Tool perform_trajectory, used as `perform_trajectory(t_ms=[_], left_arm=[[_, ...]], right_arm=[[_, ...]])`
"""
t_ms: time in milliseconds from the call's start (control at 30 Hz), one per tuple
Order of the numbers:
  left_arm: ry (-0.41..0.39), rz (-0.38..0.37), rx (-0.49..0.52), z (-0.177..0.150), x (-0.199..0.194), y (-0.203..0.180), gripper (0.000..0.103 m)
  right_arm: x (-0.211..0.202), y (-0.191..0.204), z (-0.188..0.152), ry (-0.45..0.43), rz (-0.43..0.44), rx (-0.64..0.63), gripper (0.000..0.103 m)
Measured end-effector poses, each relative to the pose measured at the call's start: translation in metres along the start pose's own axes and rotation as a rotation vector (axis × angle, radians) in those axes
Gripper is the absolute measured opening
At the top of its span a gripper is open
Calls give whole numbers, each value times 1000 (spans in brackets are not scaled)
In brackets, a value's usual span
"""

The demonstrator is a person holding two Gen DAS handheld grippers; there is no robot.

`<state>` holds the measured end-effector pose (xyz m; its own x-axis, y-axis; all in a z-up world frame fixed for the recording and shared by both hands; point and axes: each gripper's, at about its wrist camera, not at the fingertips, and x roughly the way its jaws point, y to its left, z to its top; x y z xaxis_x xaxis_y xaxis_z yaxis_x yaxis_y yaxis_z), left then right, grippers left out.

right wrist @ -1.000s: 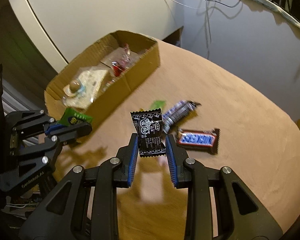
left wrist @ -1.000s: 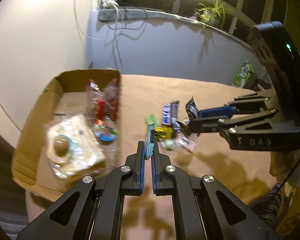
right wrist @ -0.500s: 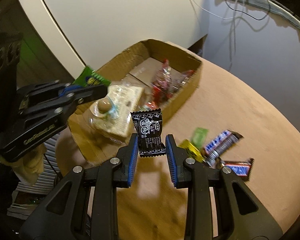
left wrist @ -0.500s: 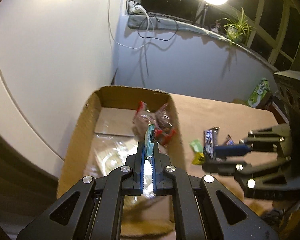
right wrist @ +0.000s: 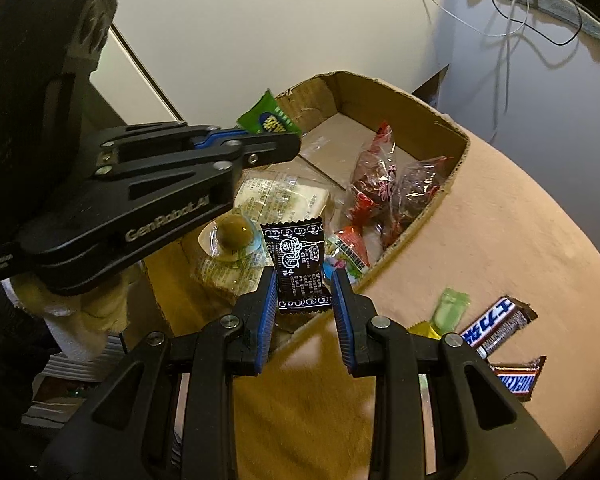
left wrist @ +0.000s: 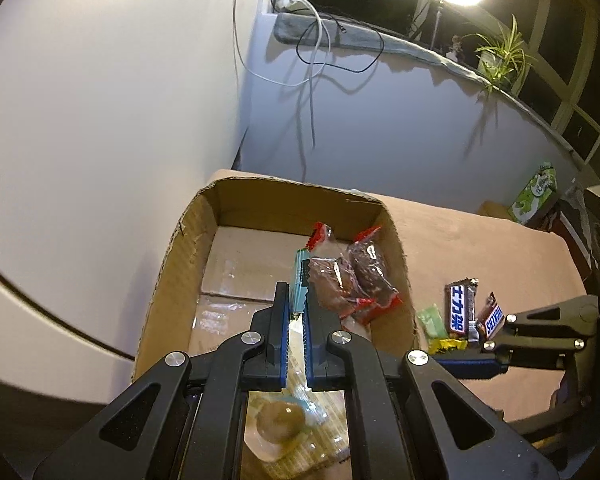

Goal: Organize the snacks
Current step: 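Carry the mint packet and black candy into the box and open both tools, then return both tools to the table and close the right tool on the Snickers bar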

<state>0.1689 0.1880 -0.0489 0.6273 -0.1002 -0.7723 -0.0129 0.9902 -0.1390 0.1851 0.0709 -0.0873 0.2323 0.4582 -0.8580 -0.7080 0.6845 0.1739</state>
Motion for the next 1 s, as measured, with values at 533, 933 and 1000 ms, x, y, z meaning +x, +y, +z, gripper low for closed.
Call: perform_trajectory(t_ms=[533, 933, 1000], left_arm=[[0, 16, -26, 6, 3, 7, 34], [-35, 23, -38, 3, -19, -1, 44], [-43, 15, -34, 1, -24, -6, 51]], right_arm=[[11, 1, 6, 8, 13, -1, 39], [-18, -1, -7, -39, -21, 0, 65], [-30, -7, -12, -51, -30, 11, 66]])
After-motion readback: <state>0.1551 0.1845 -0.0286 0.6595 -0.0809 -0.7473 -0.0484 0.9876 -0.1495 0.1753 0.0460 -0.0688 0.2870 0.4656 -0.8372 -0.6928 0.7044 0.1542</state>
